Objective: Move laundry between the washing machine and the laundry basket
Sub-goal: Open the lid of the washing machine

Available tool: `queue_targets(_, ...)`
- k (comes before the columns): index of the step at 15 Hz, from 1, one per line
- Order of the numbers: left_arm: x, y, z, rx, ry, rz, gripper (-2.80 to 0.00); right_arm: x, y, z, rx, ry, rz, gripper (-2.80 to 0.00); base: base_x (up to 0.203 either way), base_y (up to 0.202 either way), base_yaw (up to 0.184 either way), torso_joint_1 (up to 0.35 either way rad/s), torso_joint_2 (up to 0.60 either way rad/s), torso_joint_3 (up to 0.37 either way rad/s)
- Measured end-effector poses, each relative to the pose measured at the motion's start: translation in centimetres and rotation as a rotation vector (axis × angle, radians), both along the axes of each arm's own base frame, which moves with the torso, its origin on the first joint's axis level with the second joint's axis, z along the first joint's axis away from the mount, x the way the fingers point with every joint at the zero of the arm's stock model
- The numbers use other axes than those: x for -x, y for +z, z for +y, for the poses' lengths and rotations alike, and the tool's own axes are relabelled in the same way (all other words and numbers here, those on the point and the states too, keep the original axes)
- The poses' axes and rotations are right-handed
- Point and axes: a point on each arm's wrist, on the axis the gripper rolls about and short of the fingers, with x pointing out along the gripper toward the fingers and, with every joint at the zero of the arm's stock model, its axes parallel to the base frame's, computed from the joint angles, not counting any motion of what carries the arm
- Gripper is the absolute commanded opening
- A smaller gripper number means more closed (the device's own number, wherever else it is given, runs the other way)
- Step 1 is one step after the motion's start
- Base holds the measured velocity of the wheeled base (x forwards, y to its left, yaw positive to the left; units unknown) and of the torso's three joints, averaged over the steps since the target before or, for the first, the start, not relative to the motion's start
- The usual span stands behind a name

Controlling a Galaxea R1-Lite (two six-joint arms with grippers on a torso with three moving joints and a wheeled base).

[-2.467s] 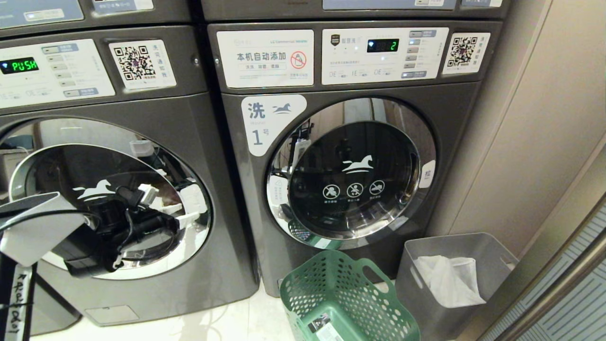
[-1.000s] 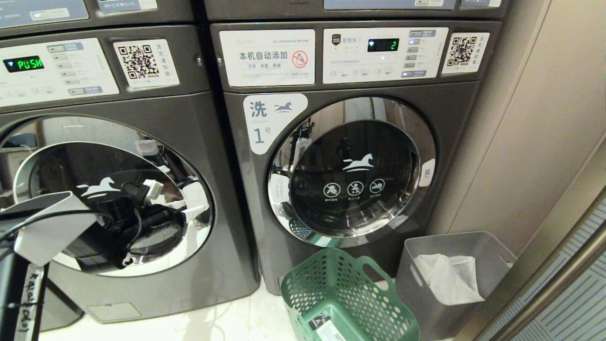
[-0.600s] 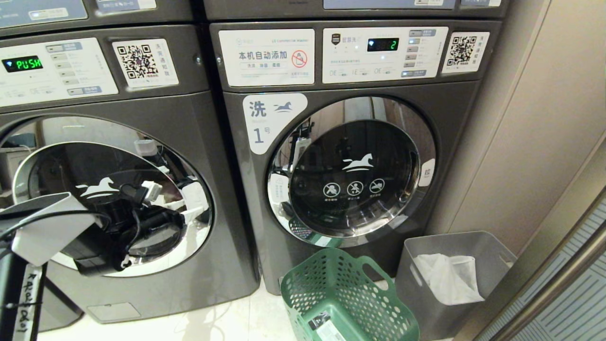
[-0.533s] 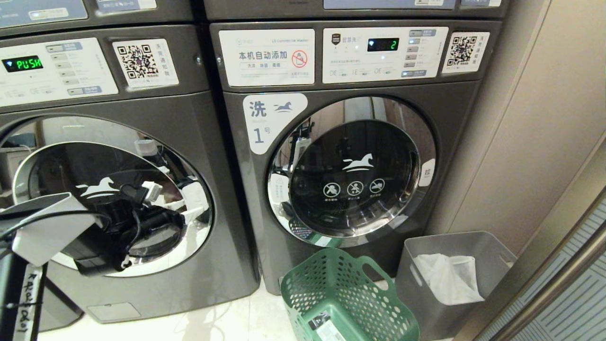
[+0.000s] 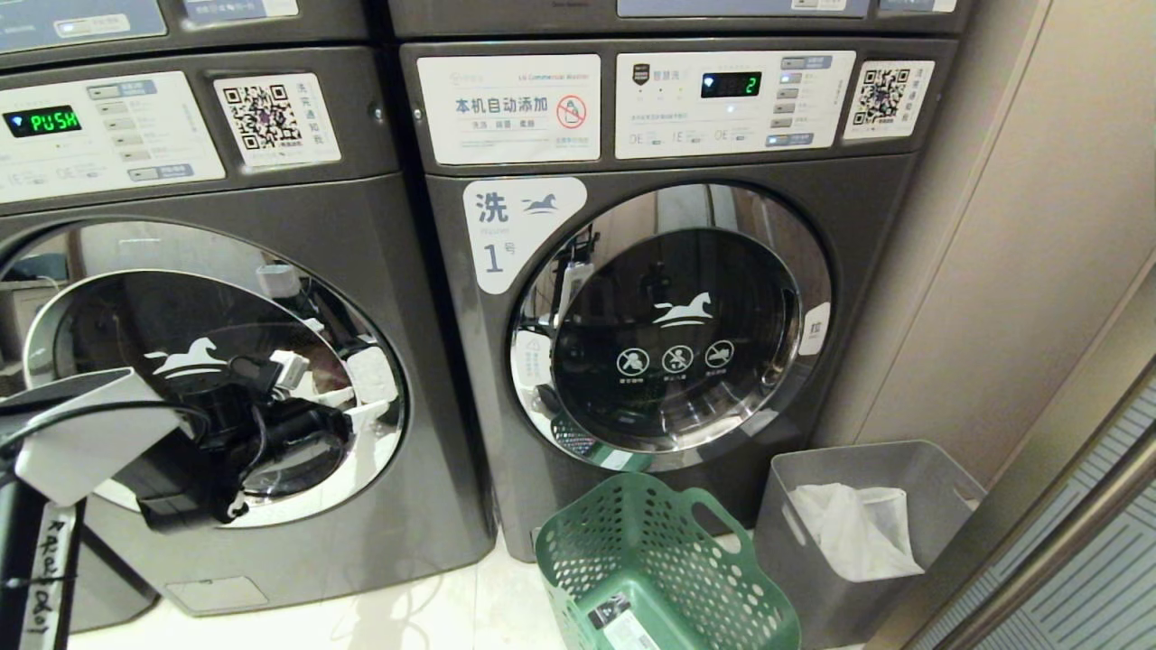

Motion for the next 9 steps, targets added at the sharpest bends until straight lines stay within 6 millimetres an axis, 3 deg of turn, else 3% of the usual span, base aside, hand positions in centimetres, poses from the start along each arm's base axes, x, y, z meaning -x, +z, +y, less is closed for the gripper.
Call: queue_targets(9, -0.21, 0.96, -0.58, -0.004, -0.016, -0.041, 0.0, 0.0, 0.0, 0.0, 0.0, 0.0, 0.0, -2.8, 0.0, 0.0, 0.0, 0.0, 0.0, 0.0)
